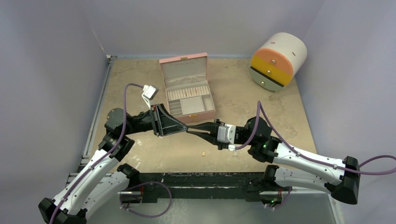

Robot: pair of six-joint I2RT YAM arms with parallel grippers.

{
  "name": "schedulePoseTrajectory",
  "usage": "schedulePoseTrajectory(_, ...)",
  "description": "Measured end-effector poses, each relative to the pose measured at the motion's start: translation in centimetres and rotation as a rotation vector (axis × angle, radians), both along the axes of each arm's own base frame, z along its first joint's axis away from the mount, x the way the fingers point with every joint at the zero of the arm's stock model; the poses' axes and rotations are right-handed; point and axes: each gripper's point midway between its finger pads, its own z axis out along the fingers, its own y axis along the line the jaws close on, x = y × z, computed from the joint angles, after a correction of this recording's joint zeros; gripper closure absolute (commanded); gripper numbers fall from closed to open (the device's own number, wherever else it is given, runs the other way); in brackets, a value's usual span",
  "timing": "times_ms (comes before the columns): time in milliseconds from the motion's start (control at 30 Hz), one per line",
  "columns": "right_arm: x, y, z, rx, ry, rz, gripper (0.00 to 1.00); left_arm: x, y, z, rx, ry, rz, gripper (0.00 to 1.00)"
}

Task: Organize the mixed jewelry

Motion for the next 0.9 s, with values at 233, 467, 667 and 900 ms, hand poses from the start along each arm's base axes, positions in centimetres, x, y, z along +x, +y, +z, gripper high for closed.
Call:
schedulePoseTrajectory(233,0.03,-0.01,0.03,0.001,-0.014,-0.002,0.86,0.01,-0.01,-0.06,0.000,0.001,0.000,0.86)
schedulePoseTrajectory(467,0.03,-0.05,0.20,0.009,-0.023,-0.003,0.85,0.01,0.00,0.03,-0.003,-0.002,0.000,1.00)
schedulePoseTrajectory(667,0.01,-0.05,0.15,0.009,-0.028,-0.003,0.72,0.05,0.01,0.06,-0.004,-0.003,0.003,1.00)
schedulePoseTrajectory(900,-0.04,-0.17,-0.41,-0.003,-0.023,-0.003,0.54,0.24,-0.01,0.14,-0.008,-0.004,0.012,1.00)
